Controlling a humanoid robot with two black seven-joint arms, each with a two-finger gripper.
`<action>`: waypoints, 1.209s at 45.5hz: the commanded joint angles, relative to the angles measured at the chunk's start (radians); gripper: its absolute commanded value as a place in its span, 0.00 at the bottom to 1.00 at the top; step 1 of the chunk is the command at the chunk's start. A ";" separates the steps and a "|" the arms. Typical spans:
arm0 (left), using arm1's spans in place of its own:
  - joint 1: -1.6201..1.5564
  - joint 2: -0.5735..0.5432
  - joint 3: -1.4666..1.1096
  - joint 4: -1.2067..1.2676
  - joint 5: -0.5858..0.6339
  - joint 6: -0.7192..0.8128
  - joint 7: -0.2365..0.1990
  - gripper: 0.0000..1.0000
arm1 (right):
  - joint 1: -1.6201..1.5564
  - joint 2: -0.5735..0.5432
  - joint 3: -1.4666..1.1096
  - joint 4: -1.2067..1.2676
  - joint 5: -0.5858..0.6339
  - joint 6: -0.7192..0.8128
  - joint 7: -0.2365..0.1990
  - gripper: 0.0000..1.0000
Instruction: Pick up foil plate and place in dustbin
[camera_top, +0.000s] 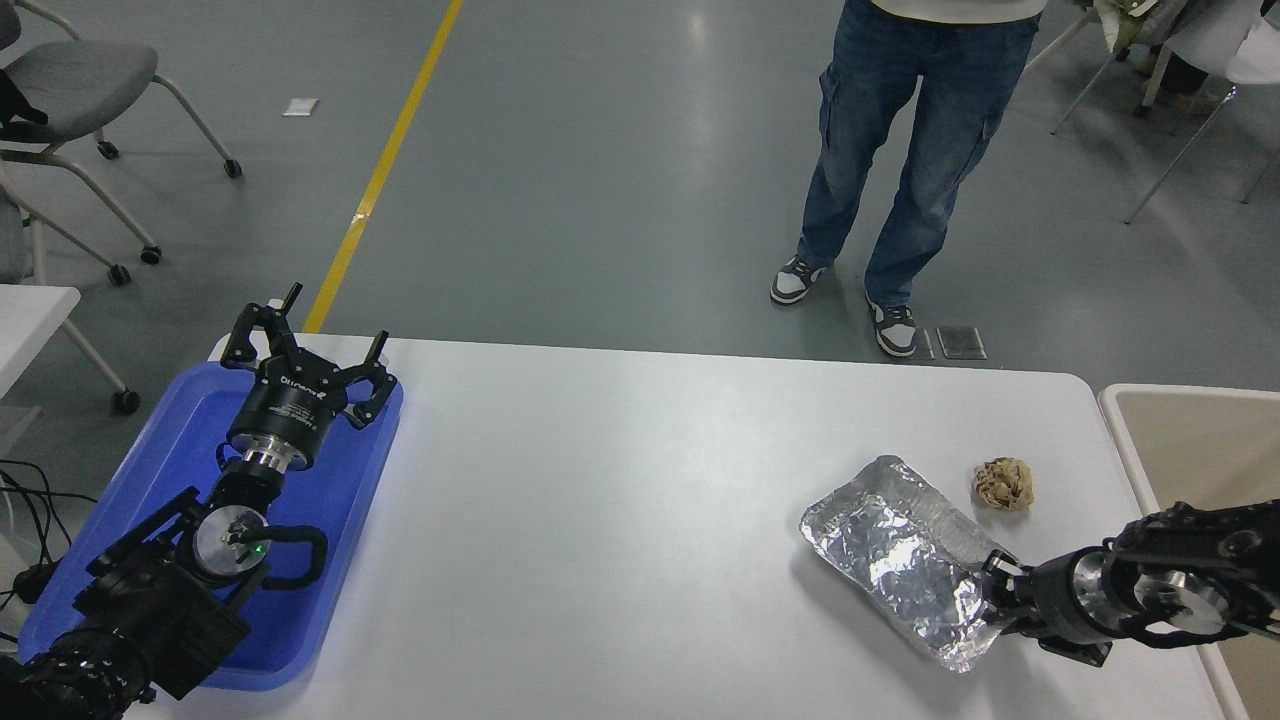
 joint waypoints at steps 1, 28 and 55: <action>0.000 0.000 0.000 0.000 0.000 0.000 0.000 1.00 | 0.009 0.001 0.002 0.005 0.000 0.007 0.000 0.02; 0.000 0.000 0.000 0.000 0.000 -0.002 0.000 1.00 | 0.193 -0.135 -0.015 0.120 0.008 0.062 -0.015 0.00; 0.000 0.000 0.000 0.000 0.000 -0.002 0.000 1.00 | 0.522 -0.307 -0.018 0.150 -0.012 0.215 -0.146 0.00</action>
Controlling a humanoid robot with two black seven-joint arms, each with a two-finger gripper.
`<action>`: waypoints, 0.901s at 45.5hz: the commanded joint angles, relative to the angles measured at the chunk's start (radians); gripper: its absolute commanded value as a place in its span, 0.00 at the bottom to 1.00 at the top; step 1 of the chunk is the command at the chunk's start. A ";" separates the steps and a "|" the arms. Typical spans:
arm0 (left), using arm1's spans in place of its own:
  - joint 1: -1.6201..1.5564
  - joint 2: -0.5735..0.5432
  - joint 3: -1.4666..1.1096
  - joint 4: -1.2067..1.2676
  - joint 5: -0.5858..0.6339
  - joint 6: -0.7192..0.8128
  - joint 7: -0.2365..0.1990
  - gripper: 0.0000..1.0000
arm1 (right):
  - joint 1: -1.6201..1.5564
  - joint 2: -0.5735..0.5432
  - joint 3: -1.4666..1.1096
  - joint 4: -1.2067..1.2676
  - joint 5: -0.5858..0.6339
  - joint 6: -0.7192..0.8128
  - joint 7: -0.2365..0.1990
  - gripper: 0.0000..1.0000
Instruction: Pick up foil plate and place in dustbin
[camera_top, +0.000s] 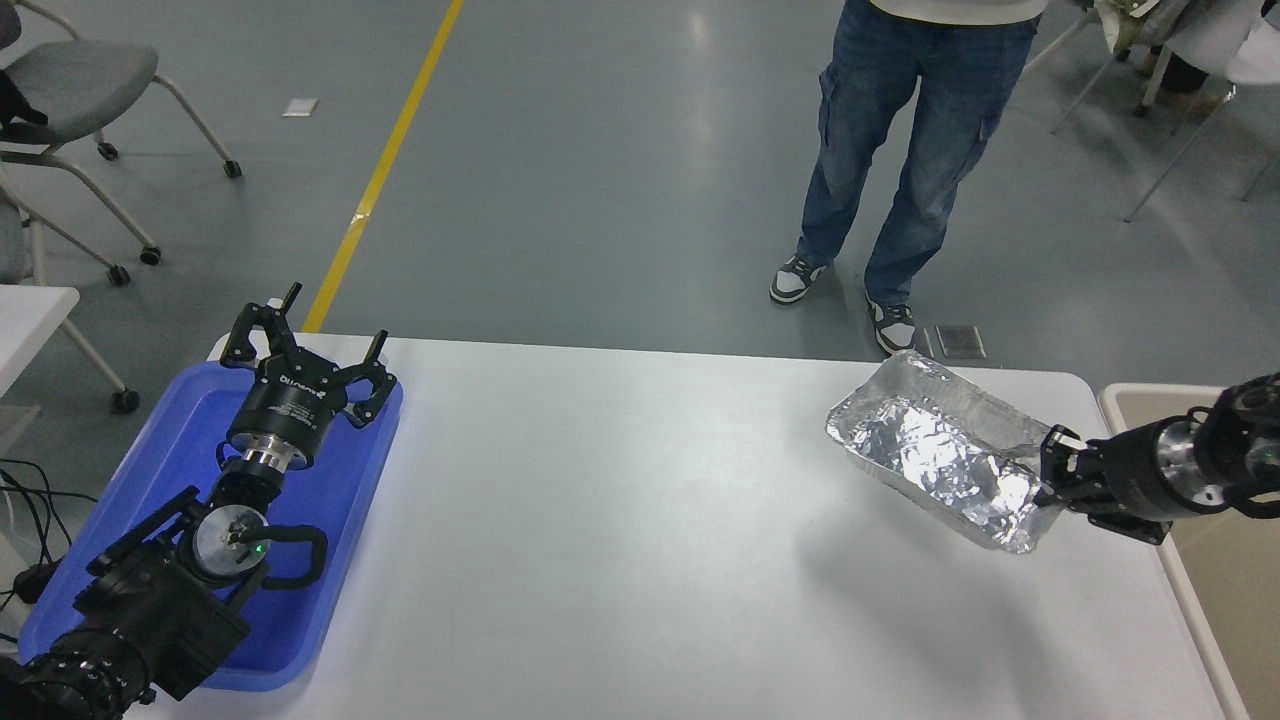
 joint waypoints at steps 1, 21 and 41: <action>0.000 0.000 0.000 0.000 0.000 0.000 0.000 1.00 | 0.132 -0.055 -0.002 0.005 -0.006 0.054 -0.054 0.00; 0.000 0.000 0.000 0.000 0.000 0.000 0.000 1.00 | 0.417 -0.084 -0.124 -0.001 -0.006 0.150 -0.079 0.00; 0.000 0.000 0.000 0.000 0.000 0.002 0.000 1.00 | 0.428 -0.084 -0.130 -0.029 -0.015 0.152 -0.090 0.00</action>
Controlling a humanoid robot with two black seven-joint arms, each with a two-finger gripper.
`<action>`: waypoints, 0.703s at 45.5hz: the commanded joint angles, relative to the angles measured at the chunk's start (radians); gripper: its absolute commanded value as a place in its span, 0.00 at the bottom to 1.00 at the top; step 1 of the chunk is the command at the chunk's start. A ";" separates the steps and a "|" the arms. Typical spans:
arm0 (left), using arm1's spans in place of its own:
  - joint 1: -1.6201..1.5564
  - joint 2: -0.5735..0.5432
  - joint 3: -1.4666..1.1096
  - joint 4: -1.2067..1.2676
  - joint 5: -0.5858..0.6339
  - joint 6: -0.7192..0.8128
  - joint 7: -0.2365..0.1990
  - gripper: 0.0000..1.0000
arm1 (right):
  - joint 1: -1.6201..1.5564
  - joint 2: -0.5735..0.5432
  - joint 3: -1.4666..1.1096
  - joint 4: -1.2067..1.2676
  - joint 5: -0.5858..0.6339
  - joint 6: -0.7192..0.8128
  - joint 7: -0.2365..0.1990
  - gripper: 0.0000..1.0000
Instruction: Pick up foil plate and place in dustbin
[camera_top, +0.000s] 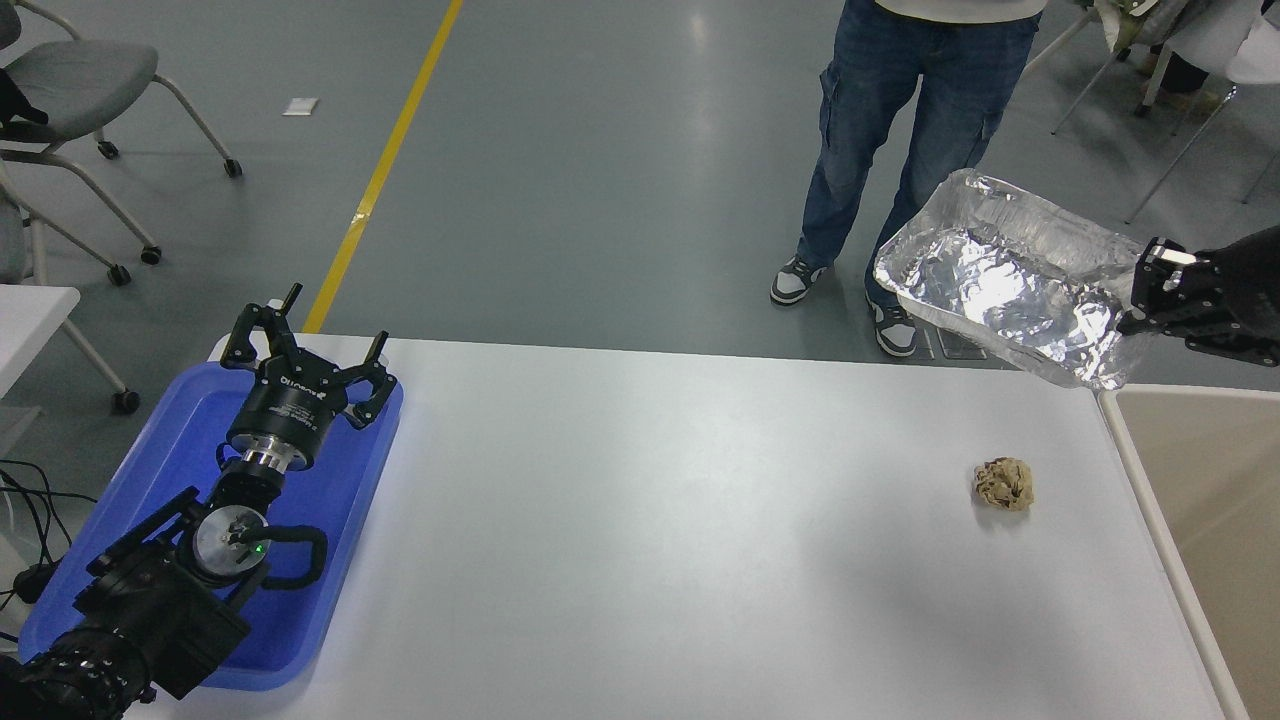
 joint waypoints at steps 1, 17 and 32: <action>0.000 0.000 0.000 0.000 0.000 -0.001 0.000 1.00 | 0.006 -0.001 -0.006 -0.037 -0.007 -0.004 -0.002 0.00; 0.000 0.000 0.000 0.000 0.000 0.001 0.000 1.00 | -0.206 0.006 0.008 -0.336 -0.006 -0.066 0.004 0.00; 0.000 0.000 0.000 0.000 0.000 -0.001 0.000 1.00 | -0.464 0.022 0.057 -0.511 -0.001 -0.313 0.008 0.00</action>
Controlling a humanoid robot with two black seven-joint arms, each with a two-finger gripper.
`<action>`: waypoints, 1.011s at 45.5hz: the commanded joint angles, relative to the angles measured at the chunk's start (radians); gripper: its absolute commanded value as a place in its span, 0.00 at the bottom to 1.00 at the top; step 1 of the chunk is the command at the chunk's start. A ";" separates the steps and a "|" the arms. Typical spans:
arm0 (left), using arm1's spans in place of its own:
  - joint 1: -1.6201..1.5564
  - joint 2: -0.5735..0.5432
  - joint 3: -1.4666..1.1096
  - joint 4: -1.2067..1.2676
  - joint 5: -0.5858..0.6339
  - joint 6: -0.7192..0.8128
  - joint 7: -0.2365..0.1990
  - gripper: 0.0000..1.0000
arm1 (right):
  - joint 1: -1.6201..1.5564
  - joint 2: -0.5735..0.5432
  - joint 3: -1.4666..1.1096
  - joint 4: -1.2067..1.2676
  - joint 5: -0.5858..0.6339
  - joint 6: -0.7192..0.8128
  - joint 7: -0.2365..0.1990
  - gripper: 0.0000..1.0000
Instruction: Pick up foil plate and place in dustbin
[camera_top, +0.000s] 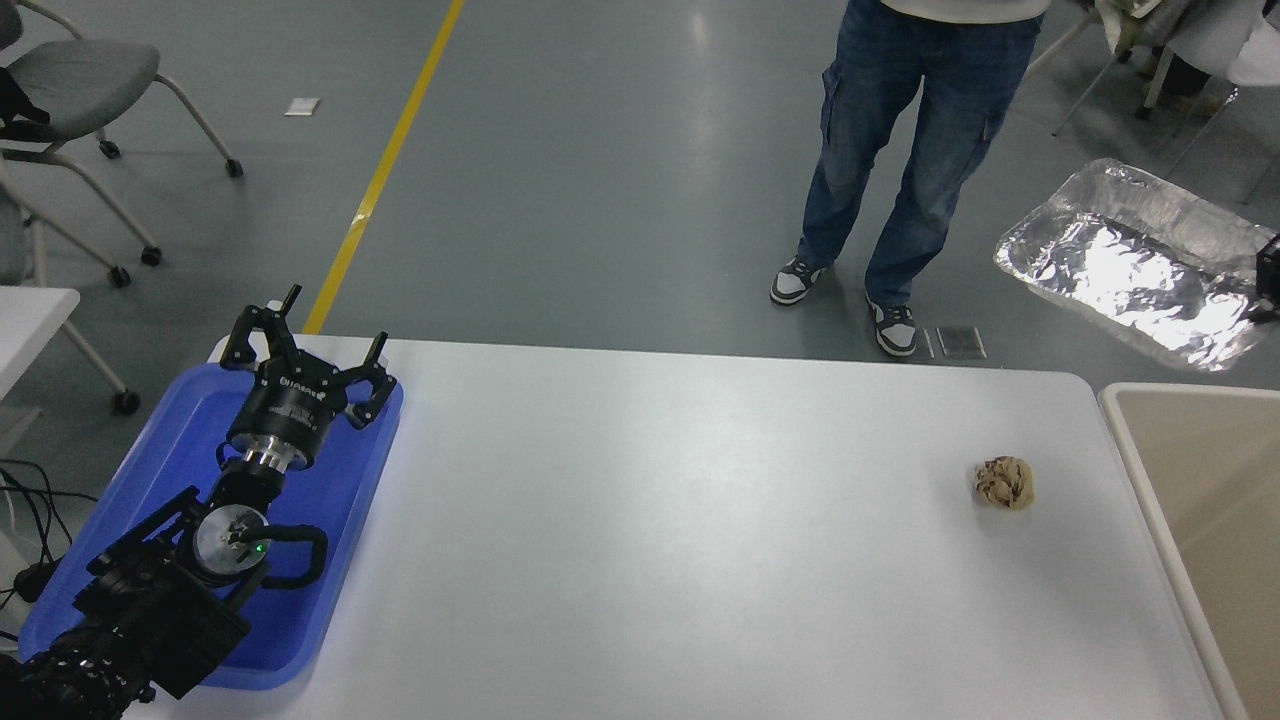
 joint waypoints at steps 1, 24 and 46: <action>0.000 0.000 0.000 0.000 0.000 -0.001 0.000 1.00 | -0.192 0.014 0.044 -0.132 0.002 -0.181 0.003 0.00; 0.000 0.000 0.000 0.000 0.000 0.001 0.000 1.00 | -0.599 0.190 0.226 -0.316 0.003 -0.522 0.004 0.00; 0.000 0.000 0.000 0.000 0.000 -0.001 0.000 1.00 | -0.827 0.396 0.347 -0.613 0.014 -0.591 0.017 0.00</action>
